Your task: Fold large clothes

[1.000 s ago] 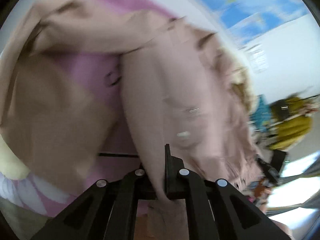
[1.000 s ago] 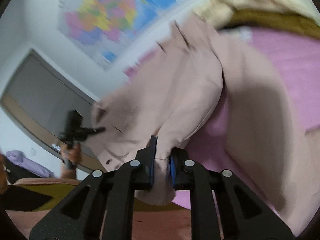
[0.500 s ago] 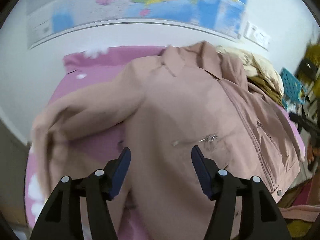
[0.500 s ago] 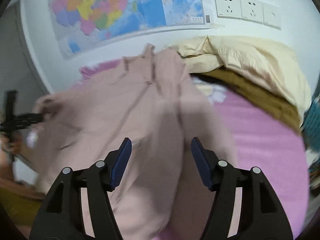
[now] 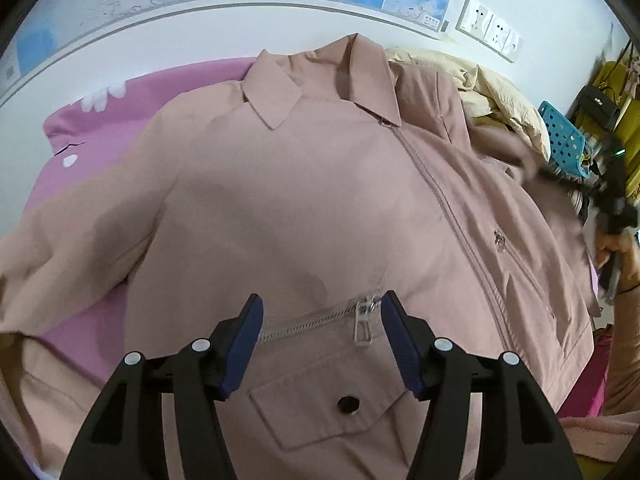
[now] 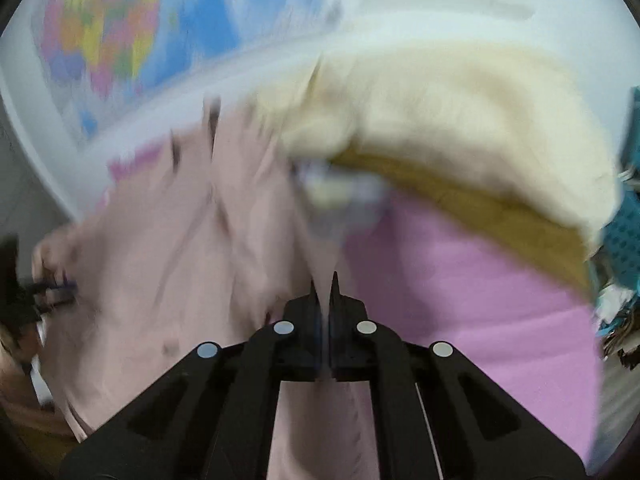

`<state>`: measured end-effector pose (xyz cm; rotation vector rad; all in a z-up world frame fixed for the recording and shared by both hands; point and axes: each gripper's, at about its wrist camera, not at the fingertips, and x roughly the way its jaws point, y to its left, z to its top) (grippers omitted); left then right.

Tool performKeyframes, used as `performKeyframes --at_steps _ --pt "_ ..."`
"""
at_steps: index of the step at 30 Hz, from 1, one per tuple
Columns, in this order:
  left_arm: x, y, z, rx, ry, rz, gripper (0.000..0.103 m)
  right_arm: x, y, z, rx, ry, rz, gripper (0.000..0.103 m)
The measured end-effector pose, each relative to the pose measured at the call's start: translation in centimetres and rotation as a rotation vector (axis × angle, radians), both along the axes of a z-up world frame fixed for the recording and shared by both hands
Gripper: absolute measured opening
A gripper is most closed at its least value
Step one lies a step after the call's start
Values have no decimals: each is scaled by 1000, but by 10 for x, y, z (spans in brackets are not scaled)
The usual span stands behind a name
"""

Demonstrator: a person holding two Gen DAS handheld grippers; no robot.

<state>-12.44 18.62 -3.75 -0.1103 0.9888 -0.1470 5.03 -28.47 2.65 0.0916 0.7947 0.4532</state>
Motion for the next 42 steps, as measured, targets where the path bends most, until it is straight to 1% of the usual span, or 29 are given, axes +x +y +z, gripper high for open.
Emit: performKeyframes --at_steps 2,3,4,5,6,7,8,10,11,12,13,14,16,18,19,20,21,22,23,24,26,27,29,31,33,36,39,41,42 --pt "6 -4 1 -3 0 -11 59 -2 -28 23 60 -49 -59 2" --pt "10 -6 0 -6 3 -17 59 -1 -35 27 52 -59 -83 2" --pt "13 -9 -2 -7 9 -22 60 4 -42 25 40 -43 -100 3" --pt "16 -11 -3 -6 15 -27 60 9 -45 18 42 -6 -95 3" --pt "21 -14 -5 -6 25 -33 60 15 -46 8 35 37 -89 7" --pt "25 -18 -8 -7 36 -37 60 21 -45 -7 3 84 -94 15" --pt "29 -22 -10 -10 42 -44 60 20 -46 -14 -10 103 -98 20" --pt "34 -28 -9 -14 42 -57 60 13 -48 -24 8 115 -86 45" --pt "35 -32 -8 -18 39 -68 60 7 -50 -25 18 102 -86 52" --pt "36 -34 -8 -20 36 -75 60 -2 -50 -26 19 81 -83 62" --pt "36 -38 -6 -22 31 -86 60 -16 -50 -27 7 59 -72 65" --pt "37 -40 -5 -23 28 -95 60 -24 -47 -28 -5 53 -59 66" --pt "38 -46 -4 -27 24 -112 62 -38 -34 -36 -33 68 -7 68" --pt "42 -52 -4 -28 24 -125 64 -42 -21 -45 -105 79 9 67" --pt "43 -54 -5 -29 25 -129 64 -42 -15 -51 -160 85 15 62" --pt "45 -57 -5 -31 28 -133 64 -40 -15 -54 -178 97 11 55" --pt "46 -59 -6 -34 30 -137 64 -36 -17 -57 -168 116 4 34" --pt "48 -62 -6 -43 30 -145 64 -31 -20 -57 -121 150 15 12" --pt "49 -64 -6 -48 29 -149 64 -29 -21 -54 -85 163 37 5" --pt "49 -64 -6 -52 27 -153 64 -30 -22 -48 -68 156 49 5" --pt "48 -64 -3 -58 15 -163 64 -37 -22 -18 15 118 98 5" --pt "47 -63 -1 -67 10 -168 64 -40 -19 -1 50 91 124 5" --pt "47 -57 5 -113 1 -180 64 -49 -7 40 121 26 203 5" --pt "46 -49 11 -155 -16 -182 64 -52 14 65 173 7 288 5" --pt "46 -42 18 -190 -40 -184 64 -49 43 77 206 25 373 7" --pt "44 -28 29 -256 -75 -178 65 -43 103 74 232 77 496 9" --pt "38 -13 37 -305 -103 -172 68 -29 158 51 263 172 547 15" --pt "34 -5 38 -302 -113 -158 69 -18 189 29 230 218 558 24" --pt "33 -3 37 -299 -109 -152 69 -14 196 19 201 237 551 33"
